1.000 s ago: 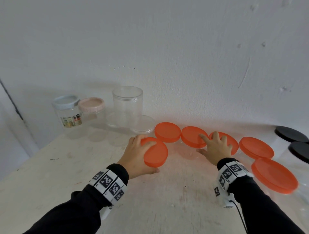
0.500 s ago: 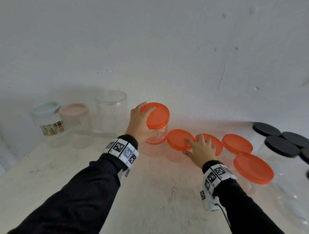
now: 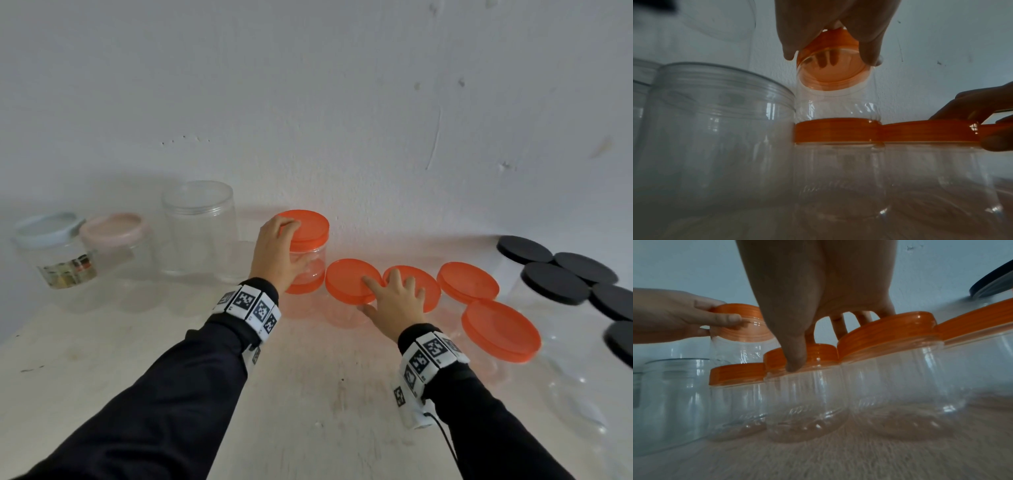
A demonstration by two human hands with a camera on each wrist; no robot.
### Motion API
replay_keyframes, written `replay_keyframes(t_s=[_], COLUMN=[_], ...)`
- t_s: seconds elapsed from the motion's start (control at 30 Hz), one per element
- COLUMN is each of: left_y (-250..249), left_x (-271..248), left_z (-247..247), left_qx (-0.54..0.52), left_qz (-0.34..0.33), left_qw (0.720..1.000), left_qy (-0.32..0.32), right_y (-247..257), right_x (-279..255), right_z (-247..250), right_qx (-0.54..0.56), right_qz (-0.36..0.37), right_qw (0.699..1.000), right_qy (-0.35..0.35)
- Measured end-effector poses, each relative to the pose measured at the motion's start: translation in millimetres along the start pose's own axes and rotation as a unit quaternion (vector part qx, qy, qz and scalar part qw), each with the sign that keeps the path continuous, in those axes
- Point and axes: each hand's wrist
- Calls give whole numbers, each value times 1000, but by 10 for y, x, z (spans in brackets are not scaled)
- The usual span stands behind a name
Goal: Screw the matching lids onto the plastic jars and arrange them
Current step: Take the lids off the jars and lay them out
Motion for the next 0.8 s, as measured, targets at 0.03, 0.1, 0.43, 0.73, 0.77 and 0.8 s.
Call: replay_keyframes(t_s=[0.03, 0.1, 0.43, 0.73, 0.77, 0.8], left_y=[10, 0, 3, 25, 39, 47], left_x=[5, 14, 33, -39, -68, -107], left_z=[-6, -18, -11, 96, 131, 170], left_qx=[6, 26, 69, 70, 80, 85], left_qz=[-2, -14, -42, -53, -70, -85], left_qw=[1000, 999, 997, 996, 994, 992], left_qy=[-4, -12, -5, 20, 0, -30], right_y=[5, 9, -33, -246, -265, -279], right_x=[3, 12, -33, -12, -10, -12], right_z=[10, 28, -24, -66, -85, -104], right_qx=[2, 7, -23, -11, -16, -23], right_qz=[2, 5, 24, -26, -28, -27], right_qw=[1000, 1000, 999, 1000, 999, 999], right_qy=[2, 3, -2, 6, 13, 15])
Point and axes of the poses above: each hand's wrist, its own x-axis towards the middle knuckle, its own z-axis out of the back of the hand, y = z × x, and after that the axes turned 14 degrees about y, right-handed
